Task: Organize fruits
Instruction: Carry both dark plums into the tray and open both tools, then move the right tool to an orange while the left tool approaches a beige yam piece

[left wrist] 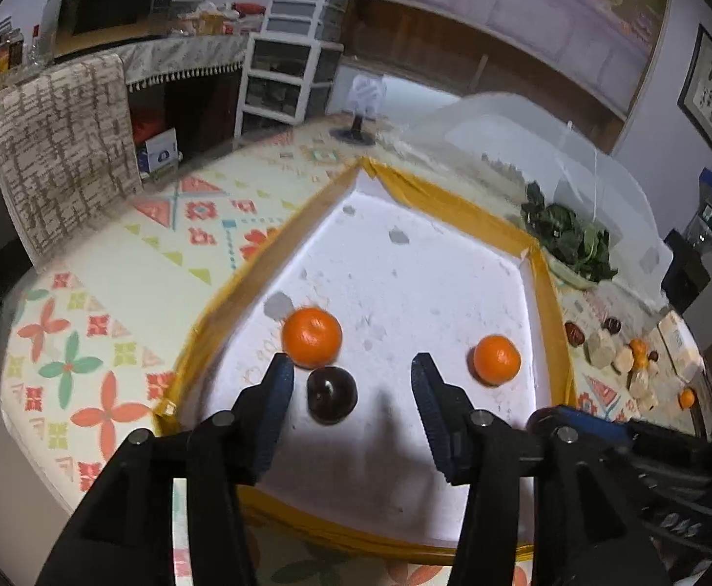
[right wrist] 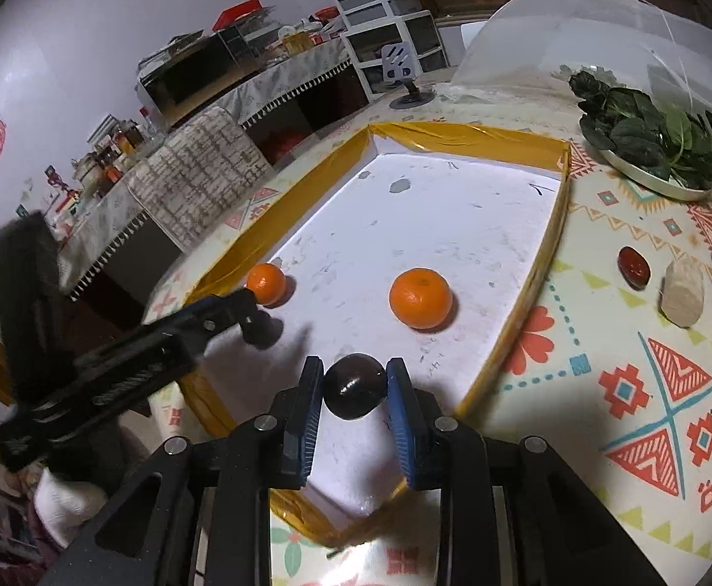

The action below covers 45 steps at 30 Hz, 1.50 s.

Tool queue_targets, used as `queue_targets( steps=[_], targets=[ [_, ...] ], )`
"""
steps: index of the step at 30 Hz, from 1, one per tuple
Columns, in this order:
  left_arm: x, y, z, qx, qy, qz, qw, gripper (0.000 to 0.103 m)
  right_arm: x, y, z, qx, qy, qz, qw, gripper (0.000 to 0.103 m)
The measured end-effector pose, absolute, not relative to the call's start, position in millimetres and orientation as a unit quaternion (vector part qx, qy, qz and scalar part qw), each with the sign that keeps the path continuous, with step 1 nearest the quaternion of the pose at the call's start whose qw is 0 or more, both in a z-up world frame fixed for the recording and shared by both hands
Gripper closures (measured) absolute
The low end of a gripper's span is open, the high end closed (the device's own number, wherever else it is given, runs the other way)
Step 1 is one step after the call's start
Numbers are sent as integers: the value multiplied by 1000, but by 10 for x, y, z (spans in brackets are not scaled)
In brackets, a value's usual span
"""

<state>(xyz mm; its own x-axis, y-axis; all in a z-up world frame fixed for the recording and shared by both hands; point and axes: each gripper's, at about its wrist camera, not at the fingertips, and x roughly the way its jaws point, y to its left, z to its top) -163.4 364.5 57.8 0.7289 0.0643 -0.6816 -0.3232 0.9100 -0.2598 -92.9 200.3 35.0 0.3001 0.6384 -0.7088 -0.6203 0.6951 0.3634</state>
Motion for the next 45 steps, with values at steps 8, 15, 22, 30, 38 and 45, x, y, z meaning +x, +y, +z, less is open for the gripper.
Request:
queue_targets(
  steps=[8, 15, 22, 30, 38, 45],
  targets=[
    [-1796, 3758, 855, -211, 311, 118, 919, 41, -954, 1658, 637, 32, 406, 386, 828, 58],
    [-1812, 3483, 1027, -194, 299, 95, 929, 39, -1025, 863, 1046, 52, 328, 306, 892, 30],
    [-1717, 2945, 1126, -152, 306, 41, 939, 34, -875, -466, 1028, 112, 321, 186, 922, 3],
    [-1529, 2370, 1026, -128, 336, -30, 933, 33, -862, -1980, 717, 175, 354, 37, 918, 9],
    [-1326, 2016, 846, -119, 366, -63, 921, 33, -774, -2533, 595, 194, 362, -20, 912, 25],
    [-1216, 1883, 741, -118, 384, -78, 912, 33, -256, -2458, 321, 164, 391, -48, 904, 25]
  ],
)
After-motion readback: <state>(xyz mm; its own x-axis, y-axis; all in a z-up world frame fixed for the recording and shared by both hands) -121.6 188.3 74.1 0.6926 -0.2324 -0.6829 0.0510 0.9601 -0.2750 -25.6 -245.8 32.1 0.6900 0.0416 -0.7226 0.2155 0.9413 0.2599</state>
